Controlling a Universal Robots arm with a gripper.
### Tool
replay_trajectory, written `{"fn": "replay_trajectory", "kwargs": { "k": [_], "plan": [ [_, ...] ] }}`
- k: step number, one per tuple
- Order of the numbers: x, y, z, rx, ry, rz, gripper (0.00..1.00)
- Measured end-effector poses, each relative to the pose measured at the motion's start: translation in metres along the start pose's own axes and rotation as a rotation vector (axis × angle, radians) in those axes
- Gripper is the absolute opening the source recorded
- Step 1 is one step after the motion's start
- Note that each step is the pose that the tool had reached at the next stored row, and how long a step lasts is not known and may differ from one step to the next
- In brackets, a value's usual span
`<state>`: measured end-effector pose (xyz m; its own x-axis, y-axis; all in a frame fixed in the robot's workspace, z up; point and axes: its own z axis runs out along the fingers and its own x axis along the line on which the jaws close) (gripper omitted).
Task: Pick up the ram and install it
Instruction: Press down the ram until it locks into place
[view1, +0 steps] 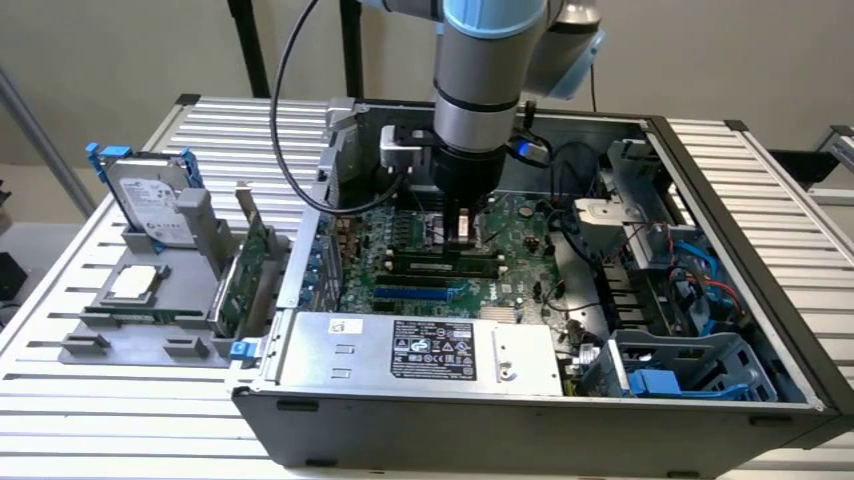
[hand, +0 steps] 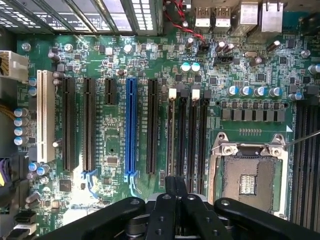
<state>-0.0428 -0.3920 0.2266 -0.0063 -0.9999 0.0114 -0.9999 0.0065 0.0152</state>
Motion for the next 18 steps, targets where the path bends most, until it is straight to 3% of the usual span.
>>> {"fn": "replay_trajectory", "kwargs": {
  "k": [4, 6, 10, 18],
  "plan": [
    [0.0, 0.0002, 0.002, 0.0001, -0.0002, 0.0, 0.0],
    [0.0, 0.0004, -0.0043, 0.0003, -0.0025, 0.001, 0.0],
    [0.0, 0.0005, -0.0191, 0.0, -0.0011, 0.001, 0.0],
    [0.0, 0.0007, -0.0196, 0.0, -0.0013, 0.001, 0.0]
  ]
}}
